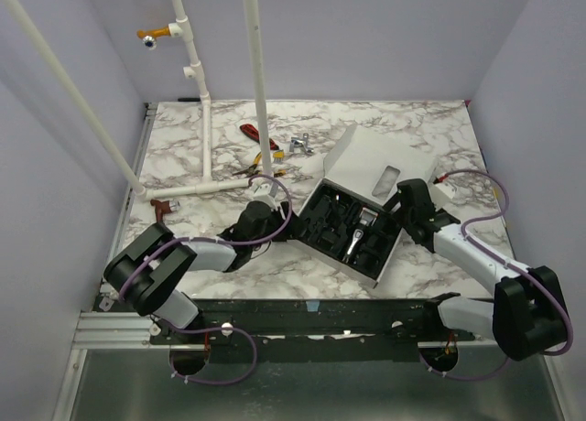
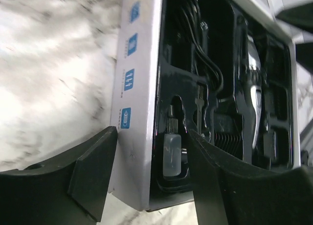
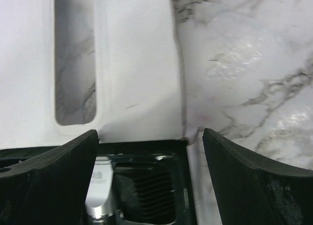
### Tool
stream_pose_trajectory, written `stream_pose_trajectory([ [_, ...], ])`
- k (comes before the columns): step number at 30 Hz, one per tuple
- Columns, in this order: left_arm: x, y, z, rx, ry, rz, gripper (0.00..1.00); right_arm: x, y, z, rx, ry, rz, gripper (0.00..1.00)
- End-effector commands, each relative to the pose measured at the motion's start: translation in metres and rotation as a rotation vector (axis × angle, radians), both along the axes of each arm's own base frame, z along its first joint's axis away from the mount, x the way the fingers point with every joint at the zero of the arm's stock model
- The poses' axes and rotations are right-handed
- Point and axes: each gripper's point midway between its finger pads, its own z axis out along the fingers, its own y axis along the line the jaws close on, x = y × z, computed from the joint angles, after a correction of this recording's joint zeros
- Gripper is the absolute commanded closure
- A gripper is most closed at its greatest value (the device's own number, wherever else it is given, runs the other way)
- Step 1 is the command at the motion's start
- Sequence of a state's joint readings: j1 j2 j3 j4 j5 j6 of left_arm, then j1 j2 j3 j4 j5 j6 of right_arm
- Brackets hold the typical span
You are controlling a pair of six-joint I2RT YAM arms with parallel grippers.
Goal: Sort the hair-cutting tools
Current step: Adjust the storage box at the center of the board.
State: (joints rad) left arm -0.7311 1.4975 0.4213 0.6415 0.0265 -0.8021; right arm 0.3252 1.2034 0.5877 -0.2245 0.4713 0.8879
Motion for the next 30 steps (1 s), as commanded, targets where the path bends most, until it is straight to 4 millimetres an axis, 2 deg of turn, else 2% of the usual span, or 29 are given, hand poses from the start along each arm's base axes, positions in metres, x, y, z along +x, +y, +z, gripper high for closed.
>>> stream_pose_trajectory([
  [1, -0.031, -0.022, 0.004, 0.006, -0.009, -0.073, 0.38, 0.031, 0.028, 0.027, 0.020, -0.085, 0.175, 0.09],
  [4, -0.044, -0.040, 0.005, 0.019, -0.010, -0.128, 0.35, 0.035, 0.029, 0.038, 0.001, -0.086, 0.191, 0.09],
  [8, -0.041, -0.050, 0.015, 0.026, -0.015, -0.140, 0.25, 0.030, 0.012, 0.055, -0.063, -0.062, 0.133, 0.09],
  [11, -0.035, -0.033, 0.024, 0.094, -0.030, -0.077, 0.09, 0.024, 0.000, 0.073, -0.105, -0.072, 0.100, 0.08],
  [12, -0.032, -0.026, 0.035, 0.113, -0.051, -0.051, 0.04, 0.023, -0.003, 0.078, -0.119, -0.079, 0.093, 0.08],
  [13, -0.032, -0.016, 0.038, 0.151, -0.053, -0.029, 0.02, 0.023, -0.005, 0.084, -0.128, -0.086, 0.087, 0.08],
  [17, -0.023, 0.009, 0.074, 0.225, -0.137, 0.039, 0.02, 0.026, -0.012, 0.089, -0.168, -0.071, 0.061, 0.07],
  [20, -0.003, 0.018, 0.105, 0.214, -0.197, 0.091, 0.02, 0.034, -0.019, 0.093, -0.190, -0.093, 0.016, 0.07],
  [23, 0.030, 0.010, 0.133, 0.175, -0.234, 0.060, 0.02, 0.049, -0.024, 0.100, -0.195, -0.131, -0.028, 0.07],
  [27, 0.074, -0.004, 0.143, 0.267, -0.231, 0.057, 0.02, 0.072, -0.026, 0.110, -0.225, -0.171, -0.050, 0.08],
  [29, 0.093, -0.015, 0.141, 0.299, -0.226, 0.060, 0.03, 0.082, -0.028, 0.108, -0.238, -0.175, -0.055, 0.09],
  [30, 0.101, -0.022, 0.133, 0.319, -0.207, 0.052, 0.03, 0.087, -0.029, 0.104, -0.244, -0.162, -0.055, 0.09],
])
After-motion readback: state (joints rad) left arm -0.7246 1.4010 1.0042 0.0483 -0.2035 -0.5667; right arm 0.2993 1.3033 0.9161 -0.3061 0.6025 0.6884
